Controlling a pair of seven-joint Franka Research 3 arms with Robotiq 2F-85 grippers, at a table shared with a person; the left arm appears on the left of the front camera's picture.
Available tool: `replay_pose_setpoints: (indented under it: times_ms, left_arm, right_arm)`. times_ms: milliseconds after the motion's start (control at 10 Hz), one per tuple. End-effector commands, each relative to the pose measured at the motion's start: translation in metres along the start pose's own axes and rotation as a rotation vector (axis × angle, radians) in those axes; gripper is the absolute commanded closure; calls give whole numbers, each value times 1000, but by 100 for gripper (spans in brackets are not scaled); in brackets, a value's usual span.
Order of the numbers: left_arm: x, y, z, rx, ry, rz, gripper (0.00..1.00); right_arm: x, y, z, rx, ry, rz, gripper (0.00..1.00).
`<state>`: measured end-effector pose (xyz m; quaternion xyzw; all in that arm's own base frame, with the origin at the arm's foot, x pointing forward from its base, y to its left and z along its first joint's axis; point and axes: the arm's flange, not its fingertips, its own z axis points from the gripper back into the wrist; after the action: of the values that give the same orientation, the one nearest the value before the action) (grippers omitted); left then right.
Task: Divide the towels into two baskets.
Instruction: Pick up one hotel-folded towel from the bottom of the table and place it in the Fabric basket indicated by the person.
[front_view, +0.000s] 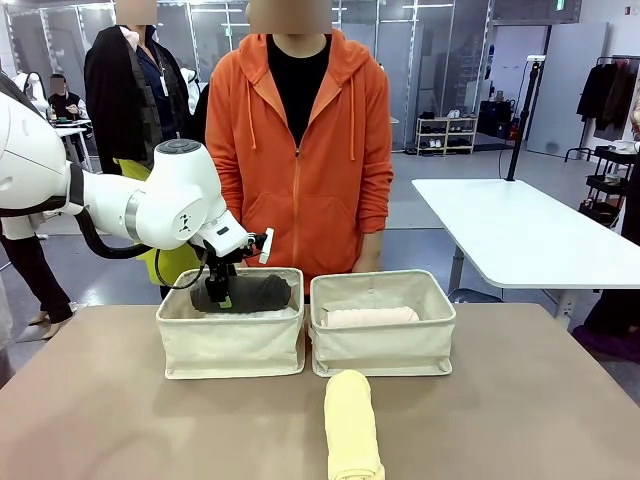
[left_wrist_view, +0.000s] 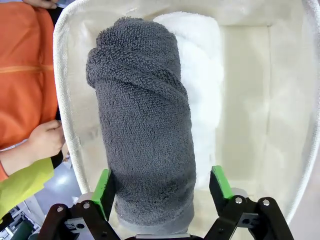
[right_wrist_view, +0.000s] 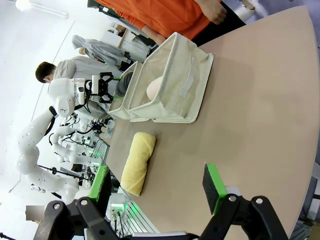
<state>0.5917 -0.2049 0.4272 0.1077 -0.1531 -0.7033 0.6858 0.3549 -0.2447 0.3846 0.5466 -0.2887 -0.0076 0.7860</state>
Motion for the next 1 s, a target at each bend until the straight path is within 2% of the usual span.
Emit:
replay_pose_setpoints:
  times_ms: [0,500,600,700,900]
  left_arm:
    - [-2,1,0,2,3,1,6]
    - [0,0,0,0,0,0,6]
    - [-11,5,23,21,18,56,5]
    - [-28,7,52,-25,-52,107,5]
    - [-68,-10,92,-224,-317,208,5]
  right_arm:
    - [0,3,1,-2,9,7,7]
    - [0,3,1,-2,9,7,7]
    - [0,3,1,-2,9,7,7]
    - [0,3,1,-2,9,7,7]
    - [0,3,1,-2,9,7,7]
